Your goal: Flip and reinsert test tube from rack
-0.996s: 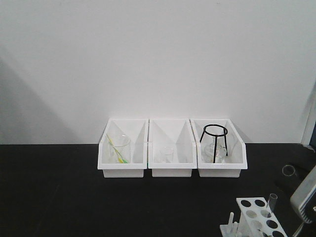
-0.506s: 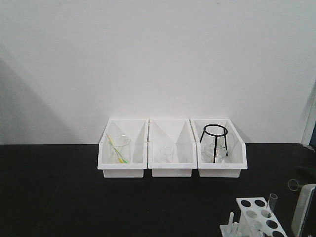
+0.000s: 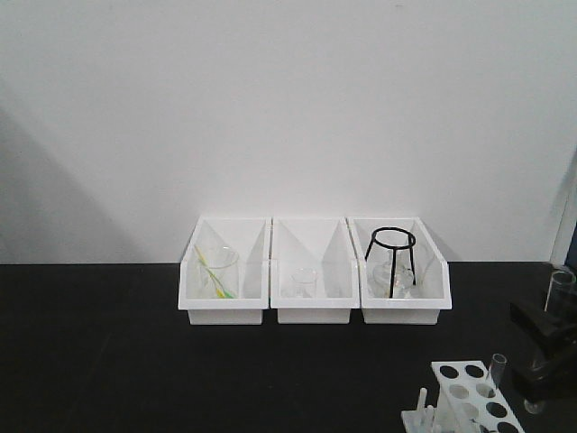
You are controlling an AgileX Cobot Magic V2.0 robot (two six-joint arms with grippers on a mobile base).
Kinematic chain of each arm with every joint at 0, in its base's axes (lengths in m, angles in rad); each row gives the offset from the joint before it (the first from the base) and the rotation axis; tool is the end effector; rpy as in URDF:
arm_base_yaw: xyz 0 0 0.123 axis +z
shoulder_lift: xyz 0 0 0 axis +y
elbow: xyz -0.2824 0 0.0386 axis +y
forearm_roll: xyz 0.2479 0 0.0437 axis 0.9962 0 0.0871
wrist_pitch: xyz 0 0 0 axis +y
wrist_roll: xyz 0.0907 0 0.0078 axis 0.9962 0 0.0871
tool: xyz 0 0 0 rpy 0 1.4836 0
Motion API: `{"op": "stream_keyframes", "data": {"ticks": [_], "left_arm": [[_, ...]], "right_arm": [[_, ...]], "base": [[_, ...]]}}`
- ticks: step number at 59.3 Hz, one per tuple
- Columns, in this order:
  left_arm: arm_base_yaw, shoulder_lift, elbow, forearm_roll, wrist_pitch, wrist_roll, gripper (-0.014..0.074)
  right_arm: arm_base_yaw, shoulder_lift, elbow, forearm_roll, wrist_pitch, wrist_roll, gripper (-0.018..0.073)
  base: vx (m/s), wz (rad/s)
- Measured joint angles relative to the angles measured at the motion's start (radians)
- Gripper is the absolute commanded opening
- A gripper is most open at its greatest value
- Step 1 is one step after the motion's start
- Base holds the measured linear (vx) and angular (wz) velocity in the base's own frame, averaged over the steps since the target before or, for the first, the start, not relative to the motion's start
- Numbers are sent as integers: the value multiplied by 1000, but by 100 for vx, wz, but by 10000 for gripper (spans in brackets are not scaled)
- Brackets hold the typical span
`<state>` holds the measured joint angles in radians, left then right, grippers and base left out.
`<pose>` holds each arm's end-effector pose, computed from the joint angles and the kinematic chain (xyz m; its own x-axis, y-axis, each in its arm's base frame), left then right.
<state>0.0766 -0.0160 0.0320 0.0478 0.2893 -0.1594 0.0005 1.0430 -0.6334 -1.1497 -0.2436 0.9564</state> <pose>0.0542 0.0054 0.1770 -0.2039 -0.1293 -0.9704 -0.1136 0.9877 -0.1077 0.2226 0.0200 0.3082 -0.1768 -0.1767 -0.9683 -0.2514 0.9592 -0.1291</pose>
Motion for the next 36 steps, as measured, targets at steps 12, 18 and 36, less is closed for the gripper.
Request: {"op": "stream_keyframes", "data": {"ticks": [12,18,36], "left_arm": [[0,0,0,0,0,0,-6],[0,0,0,0,0,0,-6],[0,0,0,0,0,0,-6]], "right_arm": [[0,61,27,291,-85,-135,-9],[0,87,87,481,-183,-310,-9],[0,190,209,831,-375,-653,-9]], "base": [[0,0],[0,0],[0,0]]}}
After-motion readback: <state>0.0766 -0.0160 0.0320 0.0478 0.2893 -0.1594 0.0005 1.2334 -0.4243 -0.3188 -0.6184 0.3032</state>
